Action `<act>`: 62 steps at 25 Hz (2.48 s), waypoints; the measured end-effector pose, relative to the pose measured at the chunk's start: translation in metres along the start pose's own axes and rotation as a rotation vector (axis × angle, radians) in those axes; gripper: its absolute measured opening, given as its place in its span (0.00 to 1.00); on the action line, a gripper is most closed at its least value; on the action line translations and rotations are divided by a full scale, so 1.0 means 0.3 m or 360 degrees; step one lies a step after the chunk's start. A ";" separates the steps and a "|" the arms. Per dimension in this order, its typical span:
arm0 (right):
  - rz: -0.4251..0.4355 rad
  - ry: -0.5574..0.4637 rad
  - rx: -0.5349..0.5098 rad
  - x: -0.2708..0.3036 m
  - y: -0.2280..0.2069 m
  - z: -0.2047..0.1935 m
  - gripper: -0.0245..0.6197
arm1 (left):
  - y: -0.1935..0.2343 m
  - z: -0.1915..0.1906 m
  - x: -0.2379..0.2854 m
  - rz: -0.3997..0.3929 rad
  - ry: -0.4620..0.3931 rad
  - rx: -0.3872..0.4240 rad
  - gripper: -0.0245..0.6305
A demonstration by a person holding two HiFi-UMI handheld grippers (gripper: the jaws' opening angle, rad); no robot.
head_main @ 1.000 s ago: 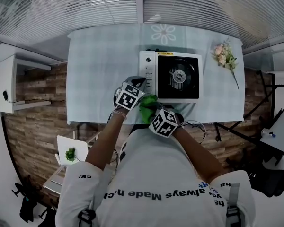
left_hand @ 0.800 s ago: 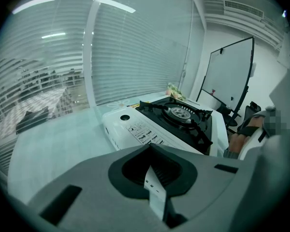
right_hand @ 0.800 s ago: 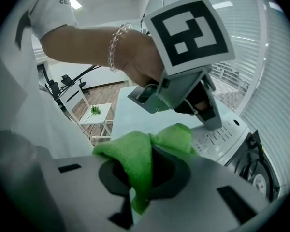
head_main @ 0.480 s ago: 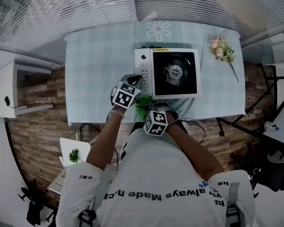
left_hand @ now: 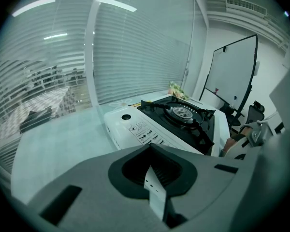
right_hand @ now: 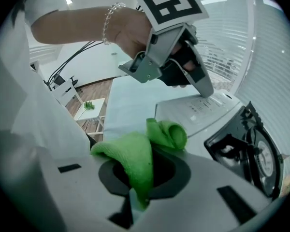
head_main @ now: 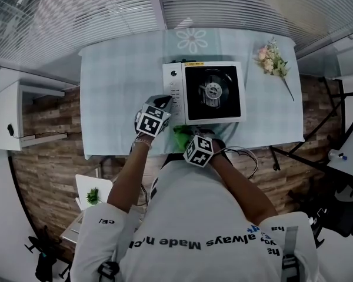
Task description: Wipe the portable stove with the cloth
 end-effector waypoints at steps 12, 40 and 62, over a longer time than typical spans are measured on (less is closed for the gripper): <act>-0.0077 0.0061 0.0045 -0.078 -0.046 -0.124 0.08 | -0.002 -0.002 0.005 0.0018 0.0027 0.0018 0.05; -0.0149 0.0154 0.0221 -0.224 -0.141 -0.374 0.08 | -0.008 0.002 0.002 0.0051 0.0086 0.0054 0.05; -0.0218 0.0187 0.0390 -0.358 -0.232 -0.599 0.08 | -0.012 0.010 0.007 0.0113 0.0171 0.0041 0.05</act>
Point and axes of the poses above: the fingertips, and each gripper's own axes: x forward along the fingers, y to its left, z out of its top, the point moved 5 cm from there along -x, backward along the fingers, and after that the axes turned 6 degrees about y, right-handed, at the moved point
